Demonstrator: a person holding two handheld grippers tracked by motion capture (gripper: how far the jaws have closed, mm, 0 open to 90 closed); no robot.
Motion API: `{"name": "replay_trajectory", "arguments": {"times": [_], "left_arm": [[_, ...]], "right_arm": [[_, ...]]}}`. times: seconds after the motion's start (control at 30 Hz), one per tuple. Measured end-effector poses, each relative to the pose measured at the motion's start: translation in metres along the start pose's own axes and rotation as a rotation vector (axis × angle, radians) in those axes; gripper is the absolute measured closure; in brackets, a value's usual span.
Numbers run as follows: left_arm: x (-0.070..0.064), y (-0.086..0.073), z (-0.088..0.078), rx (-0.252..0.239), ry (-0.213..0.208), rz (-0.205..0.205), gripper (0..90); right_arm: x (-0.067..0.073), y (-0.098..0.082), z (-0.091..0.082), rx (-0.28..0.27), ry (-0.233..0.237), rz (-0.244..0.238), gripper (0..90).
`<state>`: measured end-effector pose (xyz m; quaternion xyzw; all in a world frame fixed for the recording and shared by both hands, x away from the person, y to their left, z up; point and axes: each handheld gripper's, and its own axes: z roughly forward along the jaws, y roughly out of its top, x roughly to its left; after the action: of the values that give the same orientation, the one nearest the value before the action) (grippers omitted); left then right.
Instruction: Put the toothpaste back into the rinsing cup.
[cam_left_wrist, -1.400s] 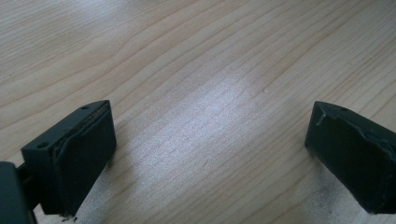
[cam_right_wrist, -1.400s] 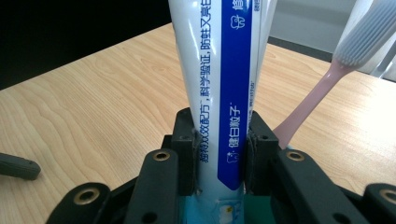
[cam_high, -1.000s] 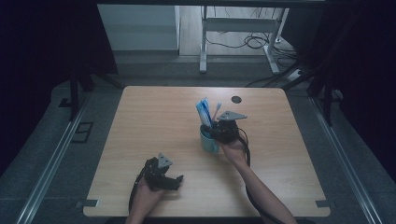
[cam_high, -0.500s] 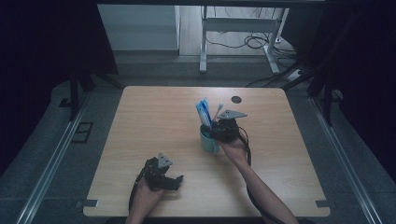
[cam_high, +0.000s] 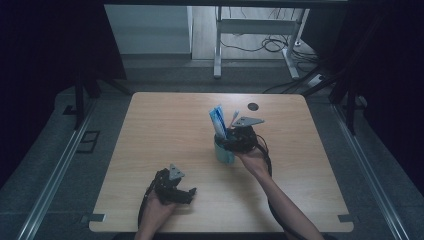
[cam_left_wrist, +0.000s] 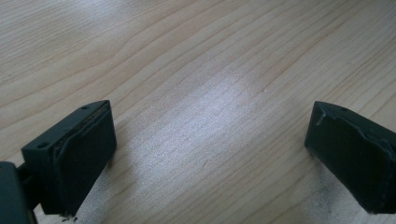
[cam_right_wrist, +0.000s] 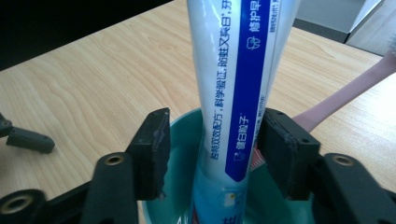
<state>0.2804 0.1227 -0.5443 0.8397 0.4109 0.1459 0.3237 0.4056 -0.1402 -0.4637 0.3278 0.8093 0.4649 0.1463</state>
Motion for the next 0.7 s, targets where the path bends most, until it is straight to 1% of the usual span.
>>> {"name": "replay_trajectory", "arguments": {"times": [0.13,0.17,0.23,0.27,0.33,0.4,0.53,0.7], "left_arm": [[0.0,0.0,0.0,0.001,0.0,0.0,2.0],[0.0,0.0,0.0,0.001,0.0,0.001,2.0],[0.0,0.0,0.0,0.0,0.0,0.0,2.0],[0.0,0.0,0.0,0.0,0.0,0.0,2.0],[0.0,0.0,0.0,0.0,0.001,0.0,2.0],[0.0,0.0,0.0,0.0,0.001,0.0,2.0],[0.0,0.0,0.0,0.0,0.001,0.0,2.0],[0.0,0.0,0.0,0.001,0.001,0.0,2.0]], "right_arm": [[0.001,0.001,-0.003,0.007,0.003,-0.013,39.7],[0.001,0.001,-0.004,0.012,0.008,-0.013,38.1],[0.0,0.002,-0.005,0.019,0.032,-0.014,36.0],[0.0,0.002,-0.006,0.02,0.035,-0.015,35.3],[0.001,0.003,-0.008,0.028,0.022,-0.018,33.2],[0.001,0.004,-0.009,0.033,0.027,-0.012,31.6],[0.0,0.004,-0.011,0.055,0.056,0.028,27.1],[0.0,0.005,-0.014,0.062,0.074,0.038,23.1]]}}
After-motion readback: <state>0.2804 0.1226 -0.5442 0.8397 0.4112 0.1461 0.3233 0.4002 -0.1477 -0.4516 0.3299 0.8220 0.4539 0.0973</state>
